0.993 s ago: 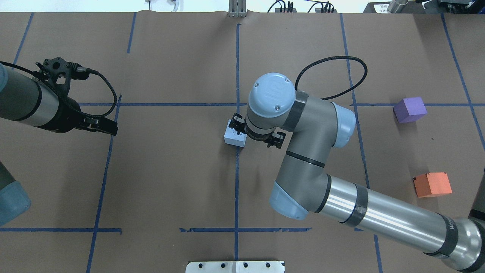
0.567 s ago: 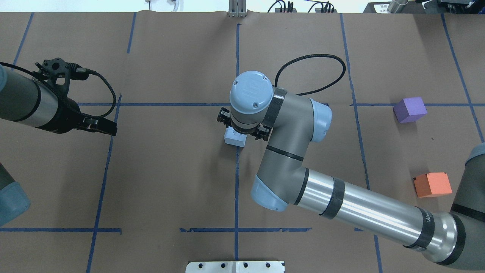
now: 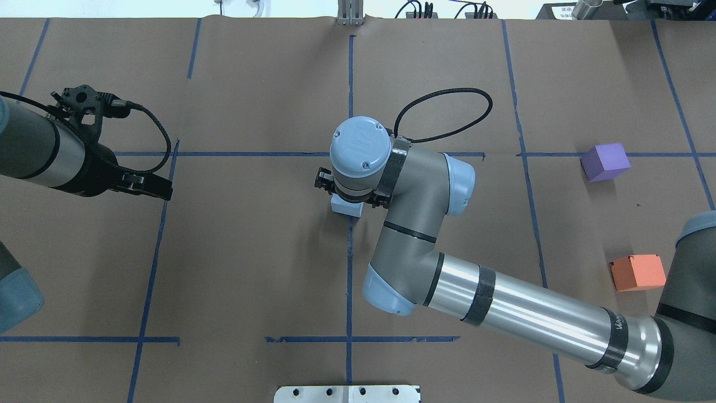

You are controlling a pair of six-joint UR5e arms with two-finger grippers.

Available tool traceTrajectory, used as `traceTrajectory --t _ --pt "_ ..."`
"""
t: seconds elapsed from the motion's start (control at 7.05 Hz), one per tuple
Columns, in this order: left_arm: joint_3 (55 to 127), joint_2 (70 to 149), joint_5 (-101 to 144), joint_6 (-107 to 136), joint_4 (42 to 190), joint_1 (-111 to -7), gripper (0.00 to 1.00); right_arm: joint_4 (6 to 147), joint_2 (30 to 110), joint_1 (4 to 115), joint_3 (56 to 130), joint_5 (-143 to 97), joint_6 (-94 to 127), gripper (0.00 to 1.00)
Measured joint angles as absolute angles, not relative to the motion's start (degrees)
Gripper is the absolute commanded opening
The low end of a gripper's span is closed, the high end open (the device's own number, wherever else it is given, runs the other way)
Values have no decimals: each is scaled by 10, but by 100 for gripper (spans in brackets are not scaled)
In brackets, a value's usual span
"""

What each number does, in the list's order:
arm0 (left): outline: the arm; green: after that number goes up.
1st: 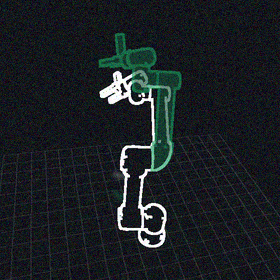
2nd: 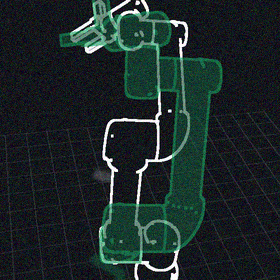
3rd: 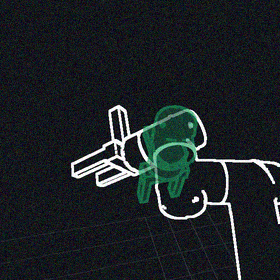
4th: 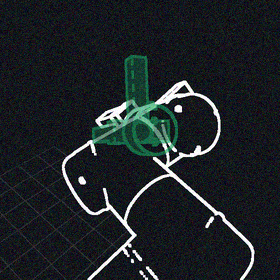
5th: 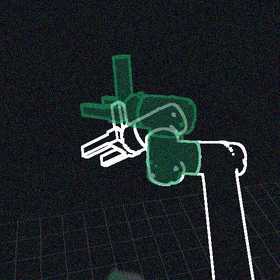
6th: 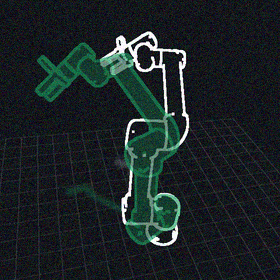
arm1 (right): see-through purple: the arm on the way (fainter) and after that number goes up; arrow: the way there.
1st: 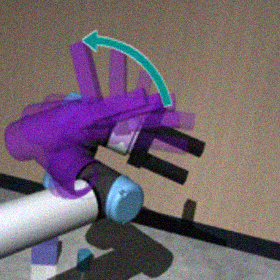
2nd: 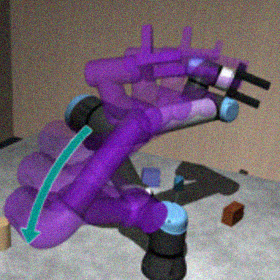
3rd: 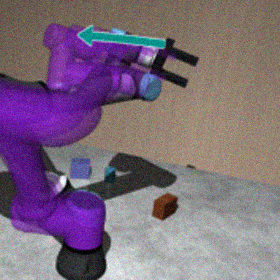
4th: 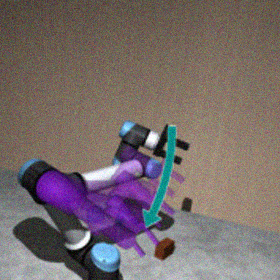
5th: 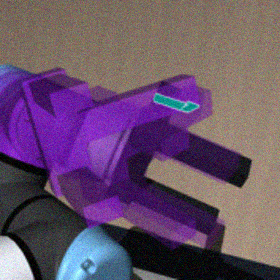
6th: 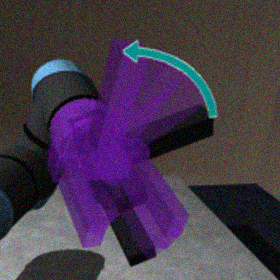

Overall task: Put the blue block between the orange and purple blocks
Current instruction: 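Lift and carry the light blue cube with the right gripper toward the purple cube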

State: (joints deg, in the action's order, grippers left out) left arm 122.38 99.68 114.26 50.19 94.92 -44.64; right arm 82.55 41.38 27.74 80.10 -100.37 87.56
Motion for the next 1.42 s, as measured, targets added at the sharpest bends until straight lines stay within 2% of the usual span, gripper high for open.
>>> traceTrajectory --t 0.14,0.28,0.57,0.71,0.85,1.13,1.28,1.42 --pt "1224 997 1143 502 949 -446 100 814 412 273 791 -993 874 97" --pt "1224 997 1142 502 949 -446 100 808 411 272 783 -988 872 85" --pt "1224 996 1142 502 949 -446 100 805 410 271 776 -985 864 67" --pt "1225 996 1142 503 949 -446 100 804 408 271 773 -983 863 36" --pt "1226 996 1142 504 949 -446 100 804 403 271 770 -981 863 17" --pt "1227 996 1142 504 949 -447 100 804 401 279 780 -987 865 14" --pt "1227 996 1142 504 949 -447 100 807 429 290 820 -1001 864 14" --pt "1227 996 1142 504 949 -447 100 808 492 302 891 -1018 862 14"
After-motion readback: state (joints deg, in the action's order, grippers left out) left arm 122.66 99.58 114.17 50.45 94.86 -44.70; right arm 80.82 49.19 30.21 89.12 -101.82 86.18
